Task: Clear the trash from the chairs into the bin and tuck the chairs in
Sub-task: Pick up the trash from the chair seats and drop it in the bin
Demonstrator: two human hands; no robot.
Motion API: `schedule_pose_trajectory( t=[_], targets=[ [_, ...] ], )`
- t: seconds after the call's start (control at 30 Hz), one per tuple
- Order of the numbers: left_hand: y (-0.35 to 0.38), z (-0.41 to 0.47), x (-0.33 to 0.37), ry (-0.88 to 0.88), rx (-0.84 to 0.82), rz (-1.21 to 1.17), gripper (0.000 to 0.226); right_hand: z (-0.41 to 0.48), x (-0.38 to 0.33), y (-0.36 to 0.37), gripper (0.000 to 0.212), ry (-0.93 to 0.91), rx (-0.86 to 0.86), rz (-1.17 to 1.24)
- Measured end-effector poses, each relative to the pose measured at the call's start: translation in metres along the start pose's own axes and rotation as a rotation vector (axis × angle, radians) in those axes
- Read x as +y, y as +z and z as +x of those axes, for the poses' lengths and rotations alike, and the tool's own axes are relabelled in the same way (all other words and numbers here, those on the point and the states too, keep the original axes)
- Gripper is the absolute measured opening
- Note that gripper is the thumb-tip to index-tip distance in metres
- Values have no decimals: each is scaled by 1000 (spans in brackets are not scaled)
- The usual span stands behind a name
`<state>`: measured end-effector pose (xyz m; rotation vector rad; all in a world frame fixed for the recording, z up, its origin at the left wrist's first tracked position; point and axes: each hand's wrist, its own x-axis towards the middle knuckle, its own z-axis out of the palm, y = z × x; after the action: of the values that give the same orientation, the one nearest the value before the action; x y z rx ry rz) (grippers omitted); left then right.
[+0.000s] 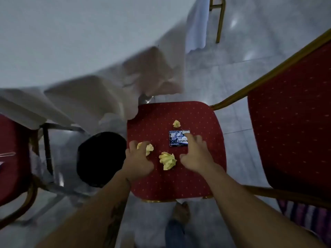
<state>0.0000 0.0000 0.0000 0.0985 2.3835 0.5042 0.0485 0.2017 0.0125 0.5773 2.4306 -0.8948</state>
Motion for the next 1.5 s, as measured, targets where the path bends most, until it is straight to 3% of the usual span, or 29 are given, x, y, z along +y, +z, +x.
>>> schedule_pose_trajectory(
  t=[0.13,0.37,0.5,0.93,1.3,1.5],
  targets=[
    [23,29,-11,69,-11,147,85,48,8,8,97,-87,-16,-160],
    [51,50,-18,119,133,249,70,99,13,24,114,-210,-48,-393],
    [48,55,-19,97,163,300,72,108,15,31,112,-243,-72,-477],
    [54,50,-29,148,267,268,57,99,38,40,85,-239,141,-495],
    [53,42,-38,134,204,152,49,83,62,45,62,48,150,-116],
    [51,31,-49,113,127,127,52,61,50,38,37,175,6,526]
  ],
)
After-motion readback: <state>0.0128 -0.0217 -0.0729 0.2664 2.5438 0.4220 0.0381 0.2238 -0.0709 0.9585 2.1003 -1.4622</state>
